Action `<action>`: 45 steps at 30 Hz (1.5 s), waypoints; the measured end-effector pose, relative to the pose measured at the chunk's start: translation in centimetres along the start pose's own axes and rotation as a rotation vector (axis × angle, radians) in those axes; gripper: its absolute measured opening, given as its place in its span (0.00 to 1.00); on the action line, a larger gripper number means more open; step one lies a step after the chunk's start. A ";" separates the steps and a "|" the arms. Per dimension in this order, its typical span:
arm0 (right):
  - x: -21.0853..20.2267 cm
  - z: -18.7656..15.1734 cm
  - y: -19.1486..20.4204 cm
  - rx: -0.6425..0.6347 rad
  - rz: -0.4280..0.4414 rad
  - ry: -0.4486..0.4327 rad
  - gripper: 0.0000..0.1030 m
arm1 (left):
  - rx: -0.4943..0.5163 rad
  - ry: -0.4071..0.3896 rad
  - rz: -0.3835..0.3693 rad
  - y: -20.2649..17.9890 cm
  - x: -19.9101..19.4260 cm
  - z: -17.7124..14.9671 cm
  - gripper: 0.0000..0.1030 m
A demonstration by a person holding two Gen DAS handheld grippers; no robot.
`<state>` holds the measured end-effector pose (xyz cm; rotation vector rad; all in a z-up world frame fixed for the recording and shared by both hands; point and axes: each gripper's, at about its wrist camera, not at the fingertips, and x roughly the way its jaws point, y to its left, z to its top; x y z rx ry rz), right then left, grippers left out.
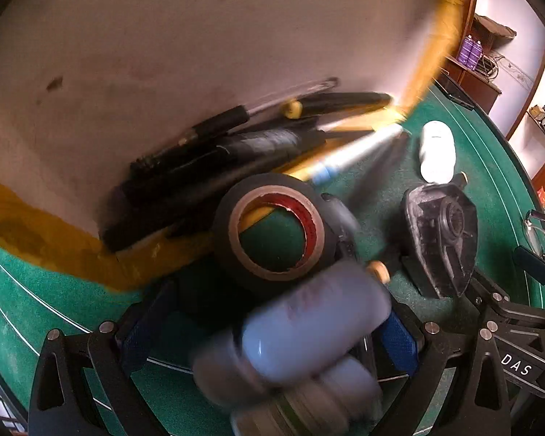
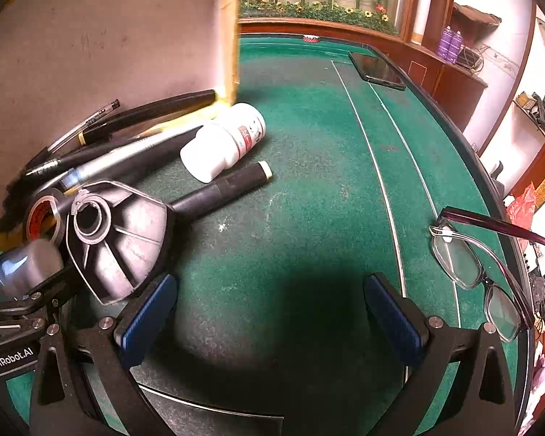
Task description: Organize rigid objects
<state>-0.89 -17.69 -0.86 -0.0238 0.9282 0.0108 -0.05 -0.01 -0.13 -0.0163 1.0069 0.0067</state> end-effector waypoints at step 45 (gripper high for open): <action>-0.2 -0.1 0.3 0.014 -0.010 -0.011 1.00 | 0.000 0.001 0.002 -1.1 0.5 -0.1 0.99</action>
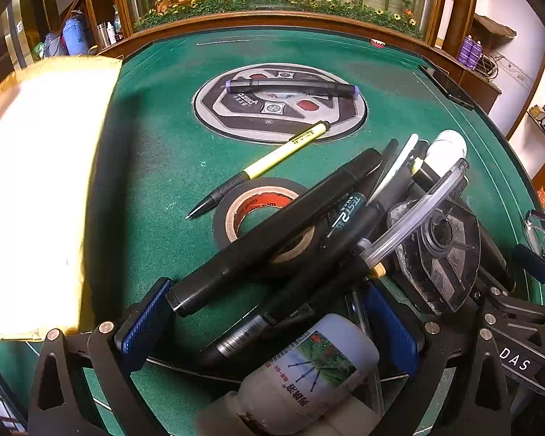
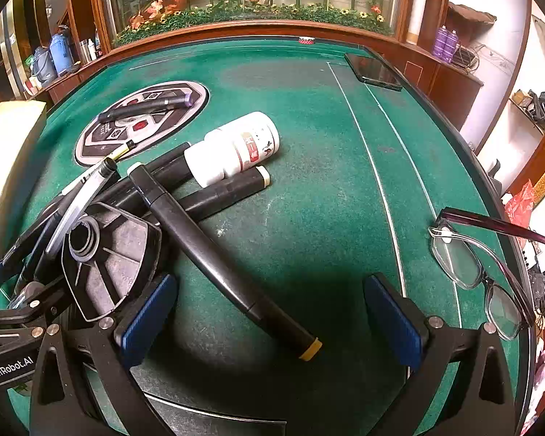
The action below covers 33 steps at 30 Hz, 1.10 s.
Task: Organize rigid objects
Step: 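Grasp the black marker with yellow end using the right gripper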
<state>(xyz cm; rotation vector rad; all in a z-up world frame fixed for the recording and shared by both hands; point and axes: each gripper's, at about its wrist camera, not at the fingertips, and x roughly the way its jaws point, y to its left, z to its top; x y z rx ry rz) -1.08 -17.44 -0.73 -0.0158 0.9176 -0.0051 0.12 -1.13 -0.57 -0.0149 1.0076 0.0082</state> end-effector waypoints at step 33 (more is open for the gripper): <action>-1.9 1.0 -2.1 -0.370 0.289 0.184 0.63 | -0.001 -0.001 0.000 0.1 0.0 -0.1 0.99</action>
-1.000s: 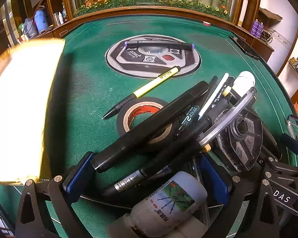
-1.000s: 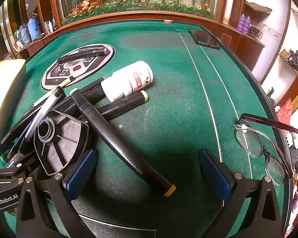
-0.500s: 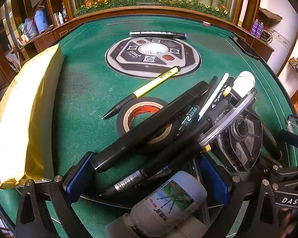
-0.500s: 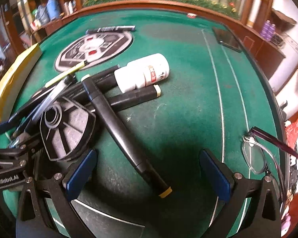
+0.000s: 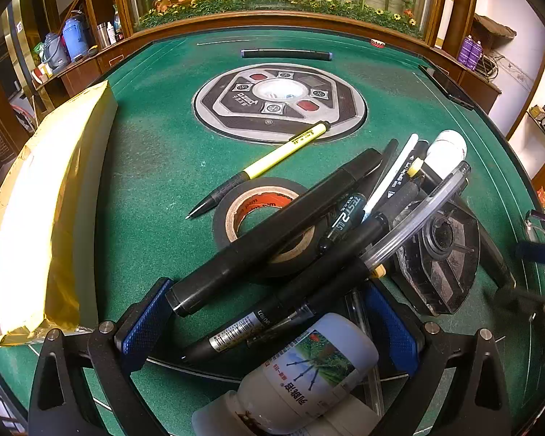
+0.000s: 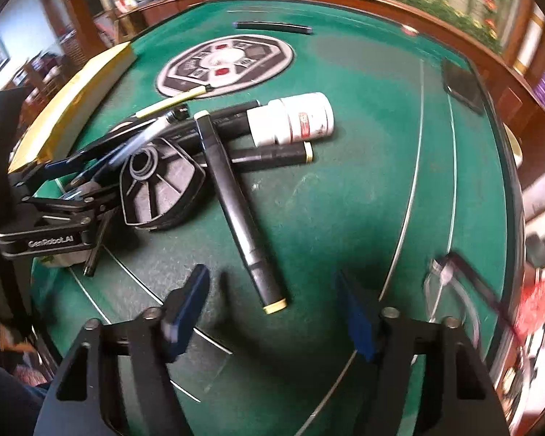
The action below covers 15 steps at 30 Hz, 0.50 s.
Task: Organize rigid objects
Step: 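Grasp the black marker with yellow end using the right gripper, then grasp the white medicine bottle with the left gripper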
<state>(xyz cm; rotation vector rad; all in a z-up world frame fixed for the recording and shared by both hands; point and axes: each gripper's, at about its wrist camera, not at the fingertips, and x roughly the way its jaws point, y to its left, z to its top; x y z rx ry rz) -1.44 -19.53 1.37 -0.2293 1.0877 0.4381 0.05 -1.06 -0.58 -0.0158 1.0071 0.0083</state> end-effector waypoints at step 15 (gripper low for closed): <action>1.9 2.7 1.3 -0.061 0.099 0.045 0.13 | 0.000 0.079 -0.088 2.1 -3.9 -3.1 0.99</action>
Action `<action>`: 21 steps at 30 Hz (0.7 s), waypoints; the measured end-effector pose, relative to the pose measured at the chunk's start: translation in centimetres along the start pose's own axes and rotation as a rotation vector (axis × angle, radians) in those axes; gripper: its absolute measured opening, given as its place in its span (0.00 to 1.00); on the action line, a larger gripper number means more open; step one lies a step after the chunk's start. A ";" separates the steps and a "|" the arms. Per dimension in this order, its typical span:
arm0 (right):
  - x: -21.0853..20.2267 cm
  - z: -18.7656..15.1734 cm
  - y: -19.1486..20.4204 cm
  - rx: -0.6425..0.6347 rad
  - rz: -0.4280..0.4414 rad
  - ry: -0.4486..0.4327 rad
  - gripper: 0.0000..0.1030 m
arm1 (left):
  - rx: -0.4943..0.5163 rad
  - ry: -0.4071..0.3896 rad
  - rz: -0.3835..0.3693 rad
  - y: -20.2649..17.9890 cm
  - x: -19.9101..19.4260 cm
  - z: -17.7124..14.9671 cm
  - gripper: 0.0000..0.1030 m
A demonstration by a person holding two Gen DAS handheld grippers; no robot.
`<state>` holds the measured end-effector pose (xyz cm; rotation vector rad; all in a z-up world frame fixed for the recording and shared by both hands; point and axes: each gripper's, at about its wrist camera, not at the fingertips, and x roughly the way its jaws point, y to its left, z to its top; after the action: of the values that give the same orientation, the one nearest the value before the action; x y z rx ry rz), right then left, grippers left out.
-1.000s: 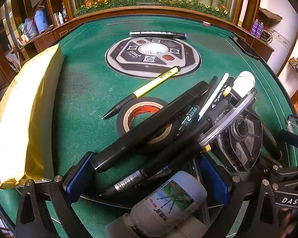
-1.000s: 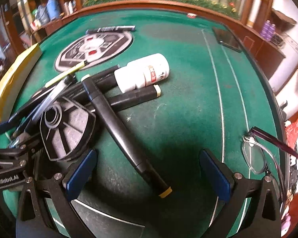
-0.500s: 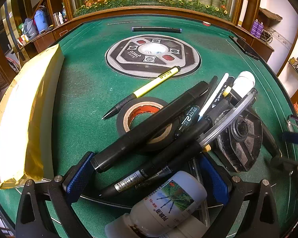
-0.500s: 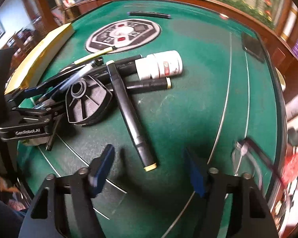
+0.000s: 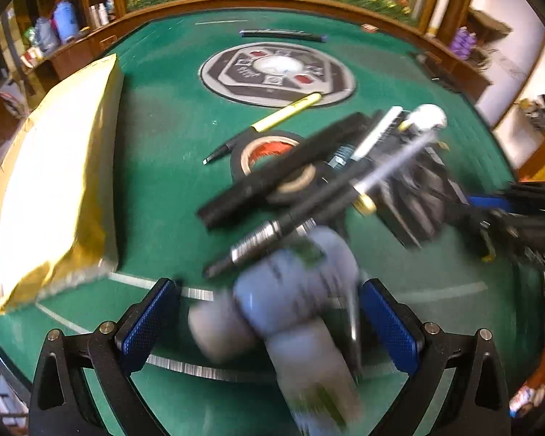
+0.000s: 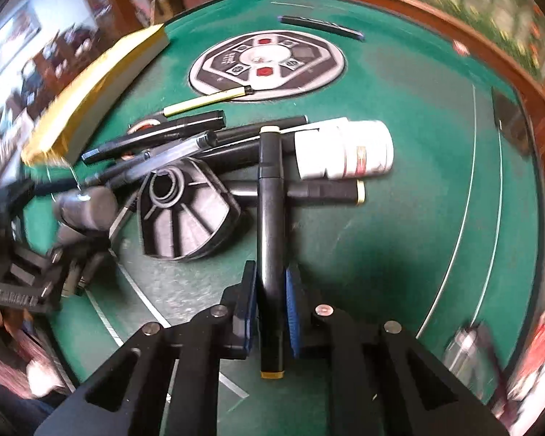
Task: Organize rigid objects
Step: 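Grasp the white medicine bottle with the left gripper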
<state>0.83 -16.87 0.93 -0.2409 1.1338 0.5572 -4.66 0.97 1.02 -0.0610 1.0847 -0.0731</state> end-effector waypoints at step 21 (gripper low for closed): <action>-6.0 -5.5 5.4 0.223 -0.093 -0.094 0.14 | 0.092 0.066 -0.207 0.3 -1.4 -1.5 0.54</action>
<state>-8.25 -16.59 4.63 -0.0731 1.0774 0.3526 -6.69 1.38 1.53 -0.0883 1.1365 -0.3134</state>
